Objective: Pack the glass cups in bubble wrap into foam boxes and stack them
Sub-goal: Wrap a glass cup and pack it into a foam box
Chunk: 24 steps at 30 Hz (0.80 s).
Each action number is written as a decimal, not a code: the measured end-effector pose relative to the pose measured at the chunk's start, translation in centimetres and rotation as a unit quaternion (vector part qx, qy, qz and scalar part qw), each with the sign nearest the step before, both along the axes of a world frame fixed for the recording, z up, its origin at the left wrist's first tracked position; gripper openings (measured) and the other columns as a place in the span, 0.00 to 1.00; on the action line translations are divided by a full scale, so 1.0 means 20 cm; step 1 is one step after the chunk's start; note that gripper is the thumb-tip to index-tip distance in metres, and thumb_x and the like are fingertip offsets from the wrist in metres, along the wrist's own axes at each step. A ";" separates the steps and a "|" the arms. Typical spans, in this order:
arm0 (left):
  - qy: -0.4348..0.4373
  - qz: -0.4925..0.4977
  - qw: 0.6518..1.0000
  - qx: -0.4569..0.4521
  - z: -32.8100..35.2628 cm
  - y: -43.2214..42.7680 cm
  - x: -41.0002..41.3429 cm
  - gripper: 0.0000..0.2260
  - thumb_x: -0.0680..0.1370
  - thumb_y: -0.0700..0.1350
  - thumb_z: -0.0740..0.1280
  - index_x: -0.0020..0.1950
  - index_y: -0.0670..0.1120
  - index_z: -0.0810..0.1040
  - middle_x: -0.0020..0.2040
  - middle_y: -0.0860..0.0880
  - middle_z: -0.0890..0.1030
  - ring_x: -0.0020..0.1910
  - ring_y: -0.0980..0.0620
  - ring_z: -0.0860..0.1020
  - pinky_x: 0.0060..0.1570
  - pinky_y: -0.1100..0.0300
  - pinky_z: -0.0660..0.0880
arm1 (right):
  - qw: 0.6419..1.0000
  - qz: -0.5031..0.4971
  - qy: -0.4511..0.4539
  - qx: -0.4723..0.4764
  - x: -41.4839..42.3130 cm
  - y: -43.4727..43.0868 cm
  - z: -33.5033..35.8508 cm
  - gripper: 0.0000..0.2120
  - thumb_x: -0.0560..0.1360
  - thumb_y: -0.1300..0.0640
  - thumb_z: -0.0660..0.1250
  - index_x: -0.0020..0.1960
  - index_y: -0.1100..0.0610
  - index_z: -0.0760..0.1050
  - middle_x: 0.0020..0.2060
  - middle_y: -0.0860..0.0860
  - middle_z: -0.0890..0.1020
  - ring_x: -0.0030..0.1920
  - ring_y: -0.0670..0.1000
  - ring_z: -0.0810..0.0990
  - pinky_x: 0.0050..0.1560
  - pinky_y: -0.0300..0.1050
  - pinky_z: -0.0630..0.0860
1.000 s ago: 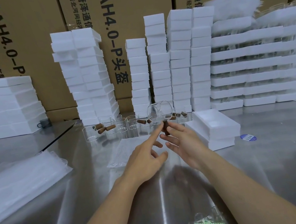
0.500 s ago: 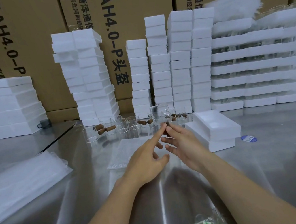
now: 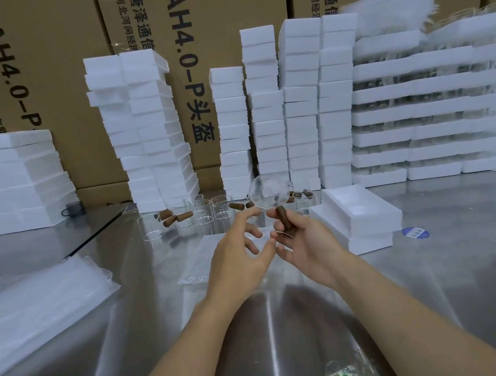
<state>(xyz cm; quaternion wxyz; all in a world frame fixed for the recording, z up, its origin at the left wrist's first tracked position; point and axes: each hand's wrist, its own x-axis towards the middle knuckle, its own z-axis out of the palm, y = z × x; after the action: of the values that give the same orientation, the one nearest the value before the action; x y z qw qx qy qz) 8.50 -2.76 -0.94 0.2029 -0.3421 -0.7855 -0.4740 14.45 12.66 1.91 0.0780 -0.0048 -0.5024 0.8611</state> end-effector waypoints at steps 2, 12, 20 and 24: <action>0.004 0.000 1.000 -0.017 0.00 0.00 0.01 0.24 0.77 0.60 0.71 0.71 0.70 0.69 0.54 0.65 0.76 0.44 0.55 0.82 0.49 0.52 0.82 | 1.000 0.005 -0.002 -0.019 0.00 0.00 0.00 0.17 0.86 0.52 0.57 0.57 0.57 0.84 0.35 0.49 0.74 0.40 0.48 0.77 0.48 0.45 0.74; 0.028 -0.009 1.000 -0.008 0.01 0.00 0.02 0.25 0.76 0.63 0.71 0.71 0.72 0.69 0.55 0.64 0.77 0.45 0.56 0.82 0.44 0.58 0.79 | 1.000 0.002 0.001 -0.017 -0.01 0.02 0.00 0.21 0.85 0.50 0.57 0.47 0.55 0.87 0.31 0.49 0.68 0.33 0.48 0.73 0.38 0.42 0.72; -0.010 0.009 0.997 0.077 0.03 -0.01 0.01 0.33 0.74 0.67 0.74 0.75 0.74 0.63 0.53 0.64 0.79 0.44 0.57 0.83 0.45 0.59 0.77 | 0.984 -0.135 -0.029 0.113 -0.03 0.02 -0.02 0.18 0.80 0.49 0.62 0.40 0.52 0.87 0.27 0.48 0.68 0.32 0.48 0.71 0.38 0.43 0.68; -0.007 0.025 0.998 0.065 0.04 -0.01 0.02 0.33 0.72 0.71 0.74 0.74 0.74 0.65 0.57 0.70 0.77 0.45 0.59 0.84 0.48 0.59 0.77 | 0.965 -0.165 -0.015 0.204 -0.01 0.00 -0.01 0.15 0.73 0.44 0.65 0.43 0.51 0.87 0.28 0.47 0.72 0.34 0.46 0.74 0.43 0.47 0.72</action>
<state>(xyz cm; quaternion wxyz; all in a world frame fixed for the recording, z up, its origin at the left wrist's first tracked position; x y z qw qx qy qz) 8.99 -2.91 -0.21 0.2308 -0.3049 -0.7628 -0.5214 14.18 12.72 1.73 0.2110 -0.0841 -0.6608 0.7154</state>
